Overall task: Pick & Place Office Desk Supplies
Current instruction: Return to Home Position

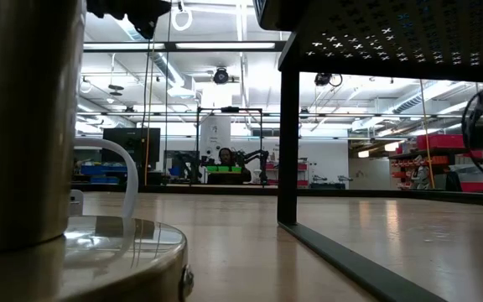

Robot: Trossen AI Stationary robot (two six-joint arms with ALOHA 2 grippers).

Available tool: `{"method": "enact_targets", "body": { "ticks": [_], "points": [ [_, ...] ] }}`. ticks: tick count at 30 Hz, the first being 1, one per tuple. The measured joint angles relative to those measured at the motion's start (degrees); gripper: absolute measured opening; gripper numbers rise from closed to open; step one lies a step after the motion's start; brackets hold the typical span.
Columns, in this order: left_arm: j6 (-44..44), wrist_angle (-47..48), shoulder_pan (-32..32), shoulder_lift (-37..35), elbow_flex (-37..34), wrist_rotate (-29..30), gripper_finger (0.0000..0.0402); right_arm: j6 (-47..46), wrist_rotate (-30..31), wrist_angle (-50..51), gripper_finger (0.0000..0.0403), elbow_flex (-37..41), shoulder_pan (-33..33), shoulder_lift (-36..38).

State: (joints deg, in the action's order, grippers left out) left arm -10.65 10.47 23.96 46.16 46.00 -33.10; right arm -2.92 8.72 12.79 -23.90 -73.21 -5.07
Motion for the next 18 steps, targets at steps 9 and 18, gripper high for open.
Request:
{"method": "enact_targets", "body": {
  "ticks": [9,18],
  "points": [
    [-1.7,-0.6,0.0,5.1,0.0,-0.1,0.0148,4.9,1.6,-13.6,0.0107,13.4,0.0,4.8],
    [-2.3,-7.2,-0.1,7.4,0.0,-3.1,0.0148,11.5,7.9,-24.7,0.0107,23.4,2.4,3.6]
  ]
}}
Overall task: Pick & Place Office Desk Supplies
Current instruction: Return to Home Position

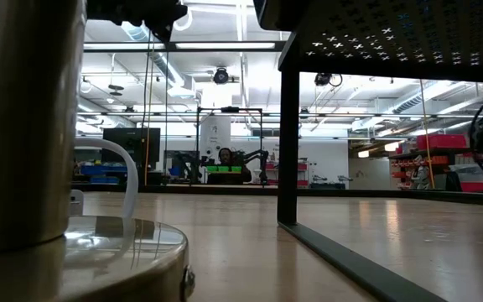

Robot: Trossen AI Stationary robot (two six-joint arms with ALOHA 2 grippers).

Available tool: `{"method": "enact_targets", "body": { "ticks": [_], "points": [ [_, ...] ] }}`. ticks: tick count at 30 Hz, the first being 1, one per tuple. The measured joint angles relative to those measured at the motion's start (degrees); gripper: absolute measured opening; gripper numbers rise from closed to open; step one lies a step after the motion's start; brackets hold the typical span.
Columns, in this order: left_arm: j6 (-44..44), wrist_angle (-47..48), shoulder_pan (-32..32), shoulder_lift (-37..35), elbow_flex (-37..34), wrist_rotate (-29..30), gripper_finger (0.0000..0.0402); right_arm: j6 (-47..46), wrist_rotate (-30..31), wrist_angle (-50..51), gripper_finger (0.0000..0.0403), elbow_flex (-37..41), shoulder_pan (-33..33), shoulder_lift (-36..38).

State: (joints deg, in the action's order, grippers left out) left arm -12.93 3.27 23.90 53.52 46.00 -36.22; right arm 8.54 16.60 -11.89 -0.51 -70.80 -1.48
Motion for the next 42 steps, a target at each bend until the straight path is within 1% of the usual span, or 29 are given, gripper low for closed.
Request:
{"method": "enact_targets", "body": {
  "ticks": [4,8,10,20,24,27,29,30,34,36,39,42],
  "points": [
    [0.0,-1.1,0.0,0.0,0.0,0.1,0.0148,5.2,1.8,-0.4,0.0107,0.0,3.4,0.0],
    [0.0,-1.0,0.0,0.0,0.0,0.2,0.0148,5.6,8.4,-0.1,0.0107,0.0,8.6,0.0],
    [-0.1,-1.0,0.0,0.0,0.0,0.2,0.0148,5.7,10.4,0.5,0.0107,0.0,11.6,0.0],
    [-0.3,-1.6,0.0,0.0,0.0,0.2,0.0148,3.9,7.4,3.1,0.0107,0.0,28.5,0.0],
    [-0.7,-1.6,0.0,0.0,0.0,0.2,0.0148,3.9,7.6,3.7,0.0107,0.0,36.2,0.0],
    [-0.5,-1.5,0.0,0.0,0.0,0.2,0.0148,2.5,7.6,6.3,0.0107,0.0,42.3,0.0],
    [-0.5,-1.5,0.0,0.0,0.0,0.2,0.0148,0.6,5.7,8.7,0.0107,0.0,46.5,0.0],
    [-0.5,-1.5,0.0,0.0,0.0,0.2,0.0148,-0.2,3.3,8.8,0.0107,0.0,48.6,-0.4],
    [-0.5,-1.5,0.1,0.0,0.0,1.4,0.0148,-3.5,-12.6,10.5,0.0107,0.0,56.0,-1.5],
    [-0.5,-1.5,0.1,0.0,0.0,2.4,0.0148,-5.2,-16.7,11.3,0.0107,0.0,59.0,-1.6],
    [-0.4,-1.5,0.1,0.0,0.0,3.3,0.0148,-4.9,-19.7,11.2,0.0107,0.0,61.7,-2.3],
    [-0.4,-1.5,0.1,0.0,0.0,3.4,0.0148,-3.3,-20.6,11.1,0.0107,0.0,63.5,-2.3]
  ]
}}
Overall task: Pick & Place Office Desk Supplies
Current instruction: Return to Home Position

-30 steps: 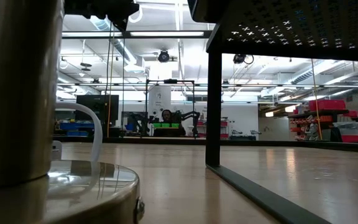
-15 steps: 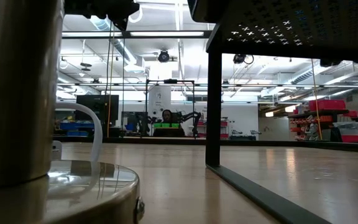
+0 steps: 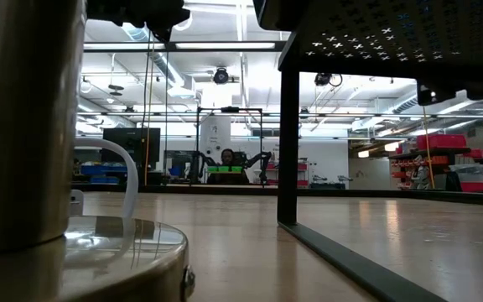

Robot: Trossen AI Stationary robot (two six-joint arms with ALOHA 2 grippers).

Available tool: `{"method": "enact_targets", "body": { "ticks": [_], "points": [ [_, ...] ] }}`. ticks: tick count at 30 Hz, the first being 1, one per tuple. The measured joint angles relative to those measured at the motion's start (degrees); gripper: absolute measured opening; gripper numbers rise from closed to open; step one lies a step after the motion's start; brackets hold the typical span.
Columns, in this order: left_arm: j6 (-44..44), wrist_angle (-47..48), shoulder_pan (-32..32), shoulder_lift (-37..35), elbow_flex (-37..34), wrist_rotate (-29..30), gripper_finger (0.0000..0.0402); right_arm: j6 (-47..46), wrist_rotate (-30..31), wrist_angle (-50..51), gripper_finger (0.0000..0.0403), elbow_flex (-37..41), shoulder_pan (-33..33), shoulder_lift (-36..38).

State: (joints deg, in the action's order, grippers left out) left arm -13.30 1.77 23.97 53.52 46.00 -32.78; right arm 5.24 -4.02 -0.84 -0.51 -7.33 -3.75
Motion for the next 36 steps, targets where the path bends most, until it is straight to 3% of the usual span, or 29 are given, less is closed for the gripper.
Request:
{"method": "enact_targets", "body": {
  "ticks": [9,15,23,31,34,36],
  "points": [
    [2.3,0.1,0.0,-0.2,0.0,1.0,0.0148,2.5,0.1,0.1,0.0107,0.0,1.1,0.0],
    [1.1,0.1,0.0,-0.3,0.0,-3.1,0.0148,2.5,0.1,0.1,0.0107,0.0,1.1,0.0],
    [-1.0,0.0,0.0,-0.3,0.0,-3.6,0.0142,2.7,0.3,0.1,0.0107,0.0,1.1,0.0],
    [-0.3,0.0,0.0,-0.3,0.0,-17.5,0.0136,3.1,0.3,0.1,0.0107,0.0,1.1,0.0],
    [0.7,-0.1,0.0,-0.3,0.0,-18.3,0.0136,3.2,0.3,0.1,0.0107,0.0,1.1,0.0],
    [3.5,-0.3,0.0,-0.3,0.0,-15.6,0.0136,3.2,0.3,0.1,0.0107,0.0,1.1,0.0]
  ]
}}
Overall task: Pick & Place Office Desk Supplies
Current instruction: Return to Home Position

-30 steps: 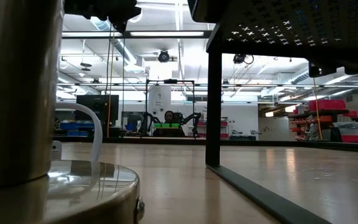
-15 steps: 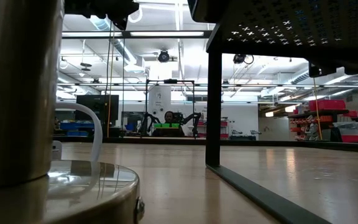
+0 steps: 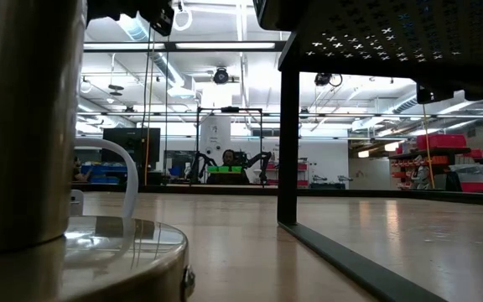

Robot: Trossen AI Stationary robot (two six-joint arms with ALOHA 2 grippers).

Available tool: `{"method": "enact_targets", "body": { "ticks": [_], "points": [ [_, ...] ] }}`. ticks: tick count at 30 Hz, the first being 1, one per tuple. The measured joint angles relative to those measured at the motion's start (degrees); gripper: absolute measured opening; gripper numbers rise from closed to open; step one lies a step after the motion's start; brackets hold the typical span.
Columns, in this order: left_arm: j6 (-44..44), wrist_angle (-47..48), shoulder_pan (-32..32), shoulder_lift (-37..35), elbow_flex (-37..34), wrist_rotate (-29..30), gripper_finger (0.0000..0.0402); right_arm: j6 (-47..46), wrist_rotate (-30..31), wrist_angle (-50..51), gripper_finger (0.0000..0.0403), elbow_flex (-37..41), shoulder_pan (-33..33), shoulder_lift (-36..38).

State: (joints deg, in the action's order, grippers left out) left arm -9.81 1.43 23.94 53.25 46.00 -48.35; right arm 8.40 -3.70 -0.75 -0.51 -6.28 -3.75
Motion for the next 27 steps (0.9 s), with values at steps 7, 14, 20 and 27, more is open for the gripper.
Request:
{"method": "enact_targets", "body": {
  "ticks": [7,14,20,27],
  "points": [
    [7.0,0.0,0.0,0.7,0.0,19.6,0.0136,0.0,0.0,0.0,0.0107,0.0,0.0,0.0],
    [14.2,-0.4,-0.1,0.7,0.0,27.1,0.0136,0.0,0.0,0.0,0.0107,0.0,0.0,0.0],
    [6.7,-3.4,-9.3,-3.0,-0.2,29.7,0.0136,0.0,0.0,0.0,0.0107,0.0,0.0,0.0],
    [4.6,2.7,-25.2,-4.6,-0.2,47.7,0.0136,0.0,0.0,0.0,0.0107,0.0,0.0,0.0]
  ]
}}
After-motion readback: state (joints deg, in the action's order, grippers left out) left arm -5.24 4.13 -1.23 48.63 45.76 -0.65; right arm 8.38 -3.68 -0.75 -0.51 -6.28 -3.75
